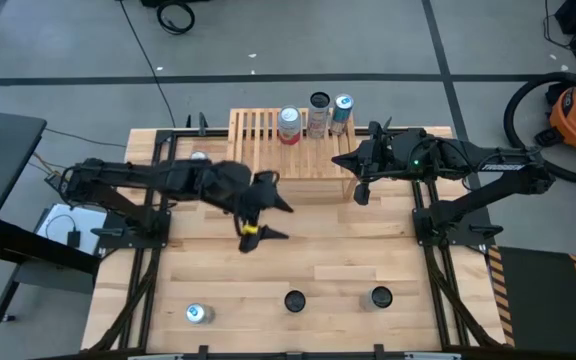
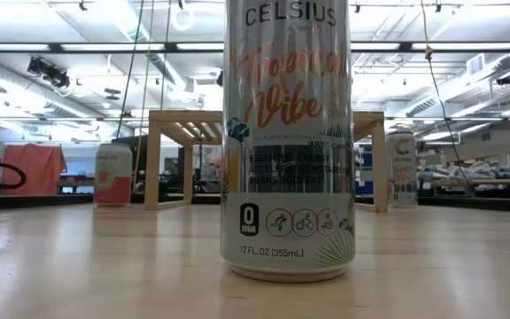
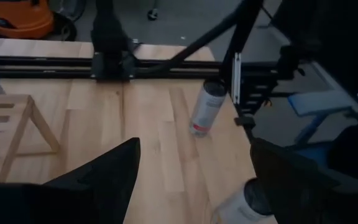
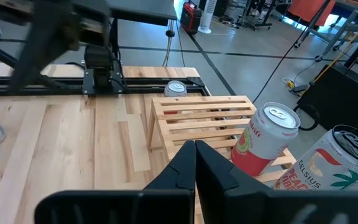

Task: Place canned beverage on shelf
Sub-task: Put the bottom white yellow soda can on the shelf

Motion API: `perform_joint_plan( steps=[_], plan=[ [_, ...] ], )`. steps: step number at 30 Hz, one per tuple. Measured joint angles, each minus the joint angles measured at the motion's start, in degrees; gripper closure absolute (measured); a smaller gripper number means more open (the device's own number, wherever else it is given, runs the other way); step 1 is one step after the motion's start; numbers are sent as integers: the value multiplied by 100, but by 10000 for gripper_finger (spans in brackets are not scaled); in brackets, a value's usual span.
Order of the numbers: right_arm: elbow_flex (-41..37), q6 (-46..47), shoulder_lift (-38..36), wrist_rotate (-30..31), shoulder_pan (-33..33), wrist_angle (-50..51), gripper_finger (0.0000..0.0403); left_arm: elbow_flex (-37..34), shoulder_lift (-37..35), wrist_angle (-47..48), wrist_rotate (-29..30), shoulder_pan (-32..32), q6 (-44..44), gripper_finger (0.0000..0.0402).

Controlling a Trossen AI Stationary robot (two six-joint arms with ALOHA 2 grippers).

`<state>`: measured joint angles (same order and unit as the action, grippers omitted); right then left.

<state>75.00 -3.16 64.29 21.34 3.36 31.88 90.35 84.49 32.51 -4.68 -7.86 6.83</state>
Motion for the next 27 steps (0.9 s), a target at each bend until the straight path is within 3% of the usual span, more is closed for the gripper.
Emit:
perform_joint_plan(
  steps=[5,27],
  plan=[
    [0,0,0,0,0,-2,393,-3,88,210,616,-458,-122,88],
    [2,162,0,-305,2,35,393,-4,1287,408,958,-1212,158,88]
  ],
)
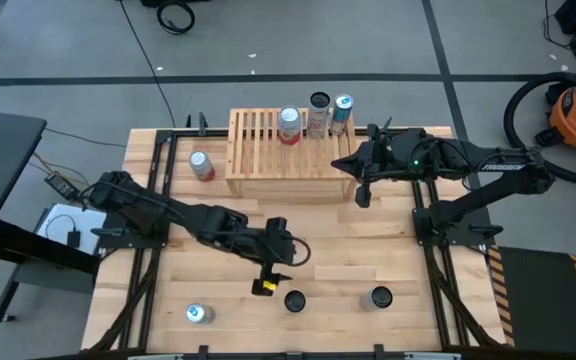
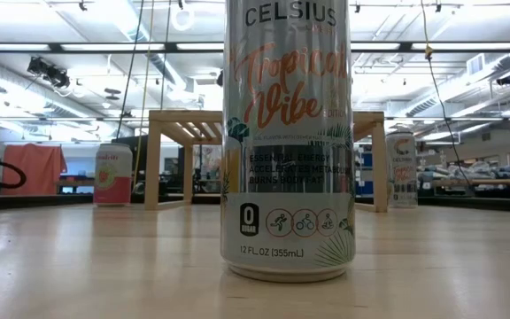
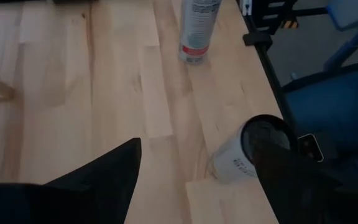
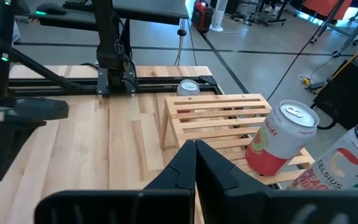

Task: Place canned beverage on shelf
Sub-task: Put the bottom white yellow soda can on the shelf

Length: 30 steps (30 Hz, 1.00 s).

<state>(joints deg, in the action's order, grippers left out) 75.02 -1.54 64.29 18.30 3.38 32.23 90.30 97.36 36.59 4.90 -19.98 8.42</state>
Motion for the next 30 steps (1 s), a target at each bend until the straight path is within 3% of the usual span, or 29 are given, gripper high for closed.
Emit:
perform_joint_plan(
  steps=[30],
  plan=[
    [0,199,0,3,-22,2,393,0,-7,-381,-172,49,-777,88]
  ],
)
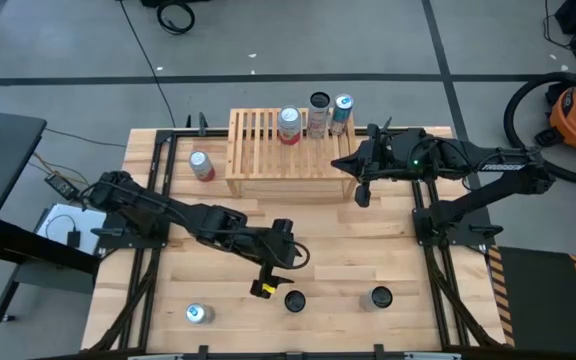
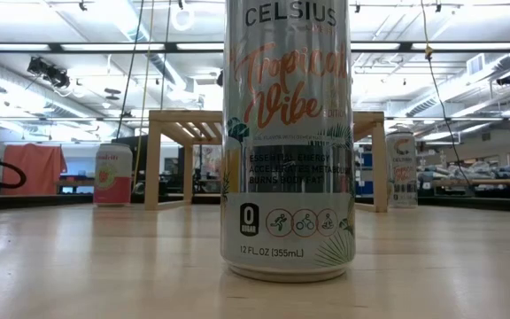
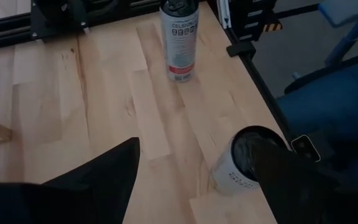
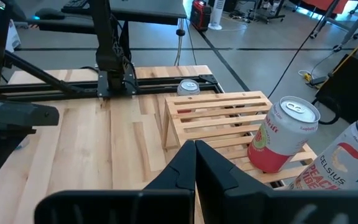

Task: Place canned beverage on shelf
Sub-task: Put the bottom white yellow soda can on the shelf

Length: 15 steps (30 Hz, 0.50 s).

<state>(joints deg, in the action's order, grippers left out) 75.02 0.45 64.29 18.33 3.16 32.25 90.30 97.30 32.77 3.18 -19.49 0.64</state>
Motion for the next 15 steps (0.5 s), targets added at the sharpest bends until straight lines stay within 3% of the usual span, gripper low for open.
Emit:
perform_joint_plan(
  steps=[15],
  plan=[
    [0,158,0,0,0,2,393,0,-2,-8,2,9,13,88]
  ],
)
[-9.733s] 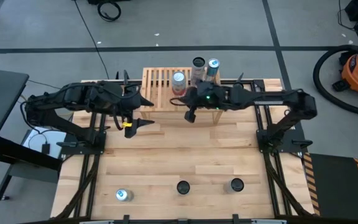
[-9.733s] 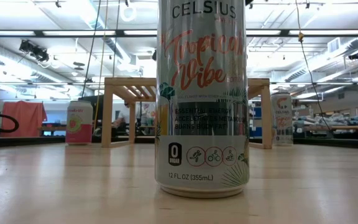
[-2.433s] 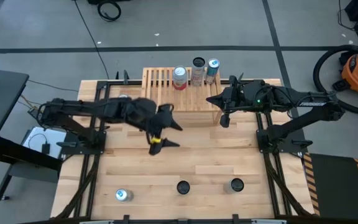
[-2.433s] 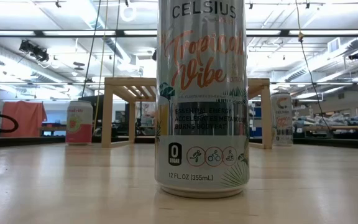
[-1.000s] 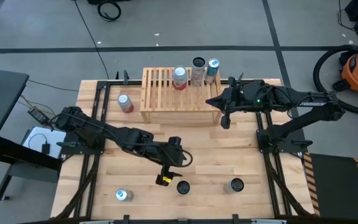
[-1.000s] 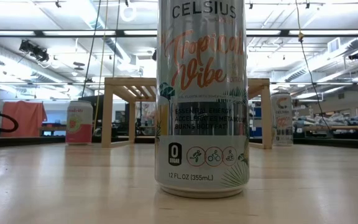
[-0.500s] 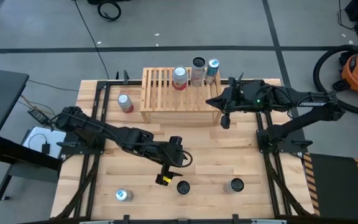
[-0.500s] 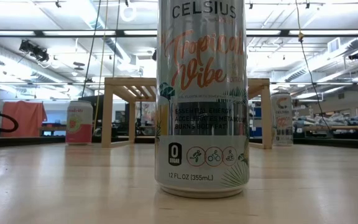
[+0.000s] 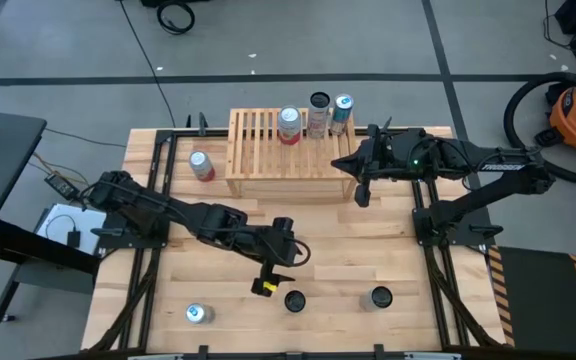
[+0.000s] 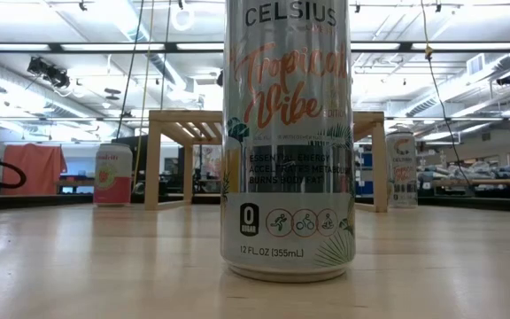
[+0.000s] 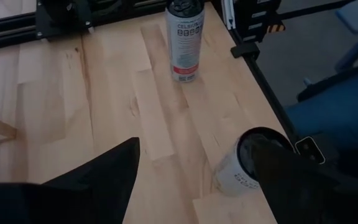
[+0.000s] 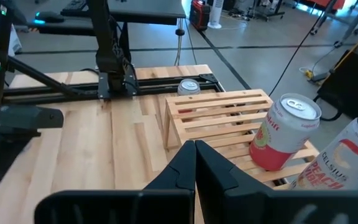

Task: Place canned beverage on shelf
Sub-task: Put the bottom white yellow soda can on the shelf

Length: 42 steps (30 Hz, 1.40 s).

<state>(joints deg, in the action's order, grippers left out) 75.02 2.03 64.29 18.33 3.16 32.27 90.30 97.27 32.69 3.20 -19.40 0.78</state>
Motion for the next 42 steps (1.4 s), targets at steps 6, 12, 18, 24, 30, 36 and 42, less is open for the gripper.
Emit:
perform_joint_plan(
  steps=[6,12,18,24,30,36,42],
  plan=[
    [0,254,0,-26,11,4,393,2,-4,-116,53,27,0,88],
    [0,255,0,-35,11,2,393,2,-4,-132,-43,117,7,88],
    [0,260,0,-39,11,0,393,2,-4,-43,-465,160,184,88],
    [0,297,0,-39,9,-2,393,4,-4,323,-503,165,484,88],
    [0,297,2,-42,11,-2,393,4,-4,363,-507,225,503,88],
    [0,442,2,-42,9,-1,393,4,-4,359,-509,225,626,87],
    [0,446,2,-42,9,-2,393,4,-4,360,-511,225,933,87]
  ],
)
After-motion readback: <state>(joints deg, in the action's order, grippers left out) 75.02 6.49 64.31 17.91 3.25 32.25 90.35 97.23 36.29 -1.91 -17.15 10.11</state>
